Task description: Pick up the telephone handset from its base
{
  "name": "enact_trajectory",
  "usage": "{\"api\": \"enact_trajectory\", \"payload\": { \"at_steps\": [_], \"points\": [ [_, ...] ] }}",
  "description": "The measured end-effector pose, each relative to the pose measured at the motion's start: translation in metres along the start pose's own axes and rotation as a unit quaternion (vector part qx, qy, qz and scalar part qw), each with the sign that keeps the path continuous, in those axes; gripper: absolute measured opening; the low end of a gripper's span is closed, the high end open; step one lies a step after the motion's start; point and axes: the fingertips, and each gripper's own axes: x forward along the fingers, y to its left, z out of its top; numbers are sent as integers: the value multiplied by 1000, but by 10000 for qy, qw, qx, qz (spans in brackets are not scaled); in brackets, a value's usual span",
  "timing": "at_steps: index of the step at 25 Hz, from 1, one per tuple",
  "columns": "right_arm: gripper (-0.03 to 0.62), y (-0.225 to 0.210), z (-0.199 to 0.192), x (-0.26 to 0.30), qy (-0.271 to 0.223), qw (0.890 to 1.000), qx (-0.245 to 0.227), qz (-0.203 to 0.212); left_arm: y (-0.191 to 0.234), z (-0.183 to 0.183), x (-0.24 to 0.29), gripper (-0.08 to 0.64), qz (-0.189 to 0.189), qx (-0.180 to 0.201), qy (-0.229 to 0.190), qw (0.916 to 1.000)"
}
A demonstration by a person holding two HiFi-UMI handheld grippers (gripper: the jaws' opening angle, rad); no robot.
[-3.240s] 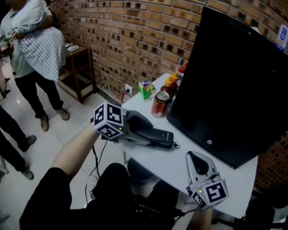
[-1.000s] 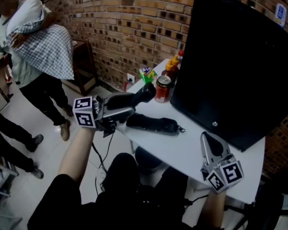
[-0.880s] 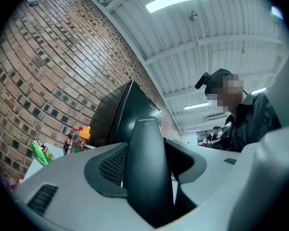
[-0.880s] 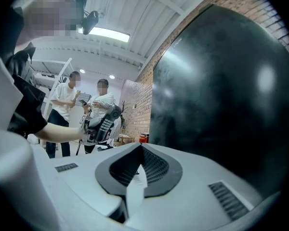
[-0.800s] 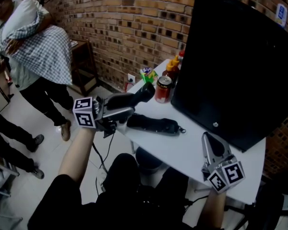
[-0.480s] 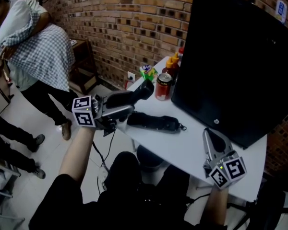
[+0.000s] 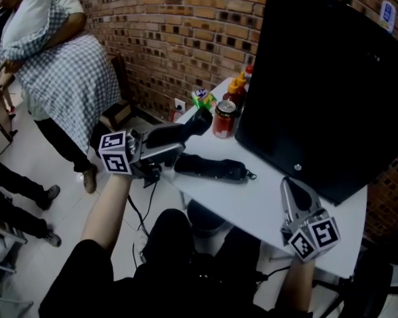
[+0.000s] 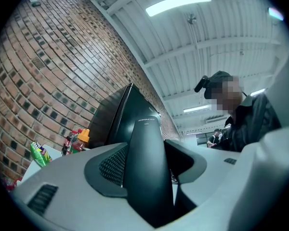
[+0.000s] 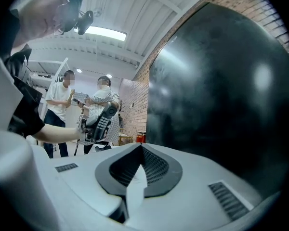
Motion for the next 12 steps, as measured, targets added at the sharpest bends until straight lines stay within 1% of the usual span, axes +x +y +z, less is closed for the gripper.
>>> {"api": "enact_trajectory", "payload": {
  "at_steps": [6, 8, 12],
  "points": [
    [8, 2, 1, -1, -6, 10000, 1, 55, 0, -1, 2, 253, 14, -3, 41, 10000],
    [8, 3, 2, -2, 7, 10000, -18, 73, 0, -1, 4, 253, 32, 49, 61, 10000],
    [9, 7, 2, -1, 63, 9999, -79, 100, -2, -3, 6, 253, 56, 100, 182, 9998]
  ]
}}
